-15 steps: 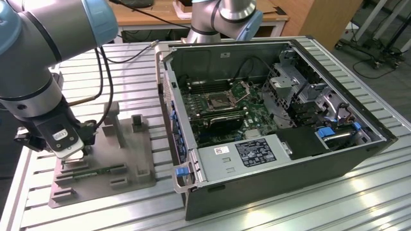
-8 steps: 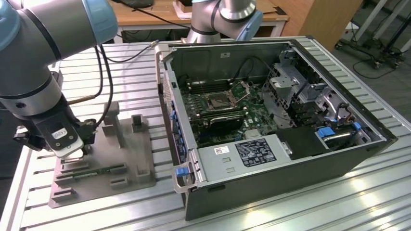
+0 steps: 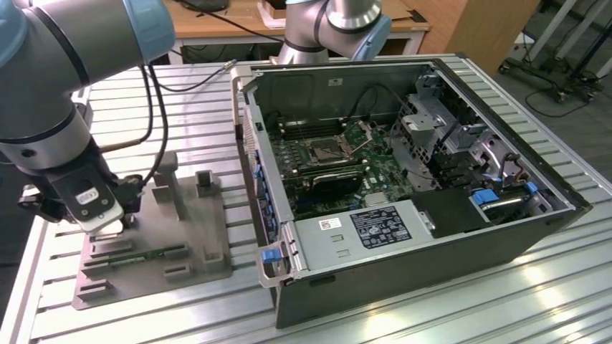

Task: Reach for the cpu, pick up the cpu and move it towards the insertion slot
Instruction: 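Pick up the cpu and move it towards the insertion slot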

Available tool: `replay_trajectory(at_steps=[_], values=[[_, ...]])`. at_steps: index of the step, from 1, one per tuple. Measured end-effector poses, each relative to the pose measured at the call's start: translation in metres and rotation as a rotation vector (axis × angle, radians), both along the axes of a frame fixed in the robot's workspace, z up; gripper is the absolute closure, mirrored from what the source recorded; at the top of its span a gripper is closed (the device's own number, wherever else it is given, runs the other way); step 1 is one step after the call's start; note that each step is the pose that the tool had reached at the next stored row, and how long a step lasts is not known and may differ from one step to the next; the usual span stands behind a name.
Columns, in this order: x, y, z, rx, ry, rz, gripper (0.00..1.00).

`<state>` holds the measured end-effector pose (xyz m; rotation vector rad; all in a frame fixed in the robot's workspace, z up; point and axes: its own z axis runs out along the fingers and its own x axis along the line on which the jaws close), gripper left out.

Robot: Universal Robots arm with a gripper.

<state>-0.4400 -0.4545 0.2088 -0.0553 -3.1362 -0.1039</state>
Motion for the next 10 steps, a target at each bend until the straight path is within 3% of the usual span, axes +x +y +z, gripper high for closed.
replay_trajectory(at_steps=[10], values=[[0.0007, 0.0000, 0.0045, 0.0006, 0.0004, 0.000, 0.46]])
